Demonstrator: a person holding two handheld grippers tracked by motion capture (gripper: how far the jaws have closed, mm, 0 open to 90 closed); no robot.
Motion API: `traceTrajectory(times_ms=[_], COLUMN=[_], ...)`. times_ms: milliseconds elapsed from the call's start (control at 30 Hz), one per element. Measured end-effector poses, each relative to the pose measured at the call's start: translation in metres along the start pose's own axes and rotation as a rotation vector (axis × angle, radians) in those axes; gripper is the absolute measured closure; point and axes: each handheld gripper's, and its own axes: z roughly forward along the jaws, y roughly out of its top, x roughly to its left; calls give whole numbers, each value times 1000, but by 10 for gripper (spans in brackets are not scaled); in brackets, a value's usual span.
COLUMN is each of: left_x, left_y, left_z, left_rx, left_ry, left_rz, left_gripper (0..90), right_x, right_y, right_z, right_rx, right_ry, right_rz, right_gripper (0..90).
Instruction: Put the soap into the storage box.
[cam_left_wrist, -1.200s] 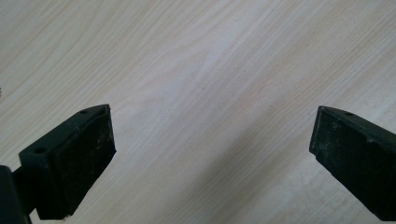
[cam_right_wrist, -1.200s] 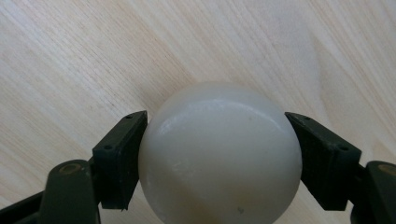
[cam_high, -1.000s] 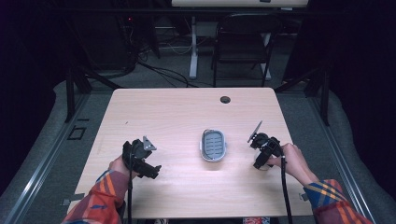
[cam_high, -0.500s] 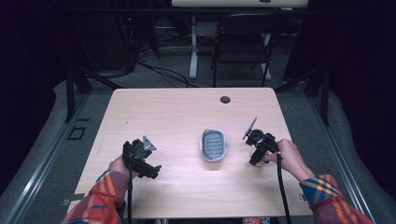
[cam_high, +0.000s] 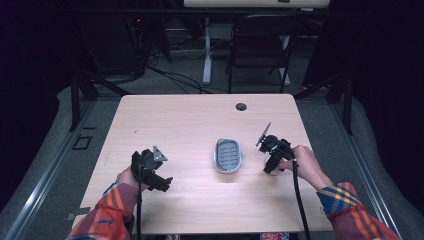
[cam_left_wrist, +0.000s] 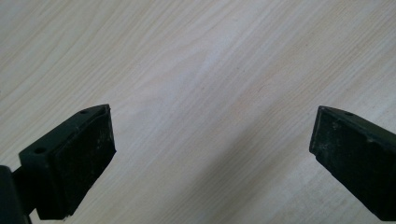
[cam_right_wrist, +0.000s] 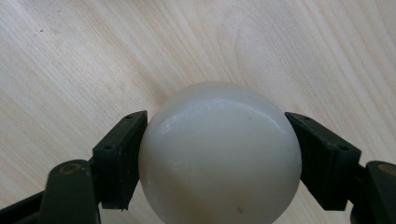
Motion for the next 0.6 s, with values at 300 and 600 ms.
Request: traceTrajectory(times_ms=[300,600], left_x=[0,0], left_y=[0,0], left_z=[0,0], left_rx=[-1,-3], left_ry=[-1,-3], left_rz=[1,-1], left_gripper=[2,2], right_x=[-1,-3], right_y=[6,15], right_z=[1,-3], right_rx=[-11,-2], right_ry=[2,1], right_rz=[7,-10], right_gripper=[243,244])
